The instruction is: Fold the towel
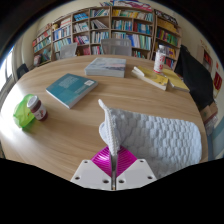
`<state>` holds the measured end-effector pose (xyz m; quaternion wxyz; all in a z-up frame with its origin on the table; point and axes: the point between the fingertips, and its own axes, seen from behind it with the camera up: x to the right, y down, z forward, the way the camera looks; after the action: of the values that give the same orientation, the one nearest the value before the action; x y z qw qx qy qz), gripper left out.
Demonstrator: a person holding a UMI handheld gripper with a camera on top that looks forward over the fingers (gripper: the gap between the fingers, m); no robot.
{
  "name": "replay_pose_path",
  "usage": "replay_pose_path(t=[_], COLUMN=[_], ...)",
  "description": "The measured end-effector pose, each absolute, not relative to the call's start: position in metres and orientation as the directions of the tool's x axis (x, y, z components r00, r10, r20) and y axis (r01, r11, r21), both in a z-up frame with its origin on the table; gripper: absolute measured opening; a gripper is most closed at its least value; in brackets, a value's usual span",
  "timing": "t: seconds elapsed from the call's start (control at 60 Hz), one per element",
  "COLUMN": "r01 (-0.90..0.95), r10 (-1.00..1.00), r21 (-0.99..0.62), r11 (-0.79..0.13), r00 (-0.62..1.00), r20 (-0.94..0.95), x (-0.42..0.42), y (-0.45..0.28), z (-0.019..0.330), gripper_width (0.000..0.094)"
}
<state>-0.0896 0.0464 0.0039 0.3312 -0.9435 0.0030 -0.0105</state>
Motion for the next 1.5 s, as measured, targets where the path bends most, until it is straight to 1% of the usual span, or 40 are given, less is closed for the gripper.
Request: replay_pose_path(t=[0.1,0.217,0.25,0.3,0.367,0.417,0.483,0.55,0.6,0.667,0.7,0.733,0.75,0.767,0.817,0.867,0.917,0.933,0.967,1.05,1.1,1.117,1.217,1.267,1.283,1.4,1.433,1.5], r01=[-0.049,-0.067,-0.094,-0.134,-0.175,-0.196,-0.226,-0.246,-0.253,-0.256,-0.249,-0.238,-0.233,-0.229,-0.237,-0.236,-0.213,-0.201,-0.167,-0.072,-0.056,-0.057,-0.109,-0.119,-0.122,-0.133,-0.136,-0.143], r10=[0.0,-0.033,-0.059,-0.088,-0.114,-0.142,-0.188,-0.217,-0.228,-0.242,-0.253,-0.266,-0.27,-0.271,-0.276,-0.279,-0.265,-0.262,-0.262,-0.273,-0.276,-0.279,-0.29,-0.291,-0.286,-0.25,-0.244,-0.229], r21=[-0.661,-0.701,-0.705,-0.698,-0.668,-0.621,-0.579,-0.537,-0.513,-0.515,-0.529,-0.541,-0.547,-0.551,-0.551,-0.563,-0.582,-0.589,-0.602,-0.629,-0.633,-0.64,-0.674,-0.699,-0.702,-0.724,-0.727,-0.718], r11=[-0.749,-0.71,-0.703,-0.704,-0.723,-0.759,-0.784,-0.807,-0.82,-0.818,-0.811,-0.807,-0.804,-0.803,-0.8,-0.792,-0.785,-0.782,-0.781,-0.774,-0.772,-0.766,-0.731,-0.705,-0.702,-0.677,-0.674,-0.681], r00=[0.997,0.998,0.995,0.991,0.984,0.981,0.974,0.969,0.967,0.966,0.965,0.964,0.963,0.963,0.961,0.96,0.964,0.965,0.962,0.934,0.927,0.927,0.943,0.948,0.95,0.967,0.969,0.973], r20=[-0.074,-0.062,-0.075,-0.102,-0.133,-0.135,-0.126,-0.118,-0.112,-0.096,-0.066,-0.028,-0.012,-0.006,-0.012,-0.01,0.004,0.019,0.073,0.229,0.255,0.252,0.162,0.132,0.122,0.056,0.046,0.022], x=[-0.085,-0.026,-0.007,0.018,0.054,0.079,0.108,0.126,0.136,0.146,0.154,0.163,0.165,0.165,0.163,0.162,0.16,0.162,0.169,0.193,0.192,0.19,0.154,0.13,0.125,0.081,0.067,0.052], y=[0.052,0.054,0.053,0.05,0.044,0.034,0.023,0.014,0.009,0.005,0.004,0.002,0.002,0.001,-0.001,-0.002,-0.005,-0.007,-0.011,-0.026,-0.038,-0.043,-0.075,-0.088,-0.1,-0.15,-0.158,-0.186], z=[0.04,0.09,0.1,0.106,0.101,0.084,0.064,0.044,0.028,0.013,0.009,0.008,0.008,0.008,0.013,0.024,0.039,0.045,0.058,0.088,0.101,0.1,0.134,0.143,0.153,0.189,0.187,0.196], gripper_width=[0.0034,0.0037,0.0038,0.0038,0.0041,0.0046,0.0054,0.0081,0.0118,0.0195,0.0291,0.0429,0.0478,0.0498,0.0523,0.0593,0.0688,0.0732,0.0851,0.0849,0.0844,0.0845,0.0845,0.0848,0.0848,0.0848,0.0845,0.0846])
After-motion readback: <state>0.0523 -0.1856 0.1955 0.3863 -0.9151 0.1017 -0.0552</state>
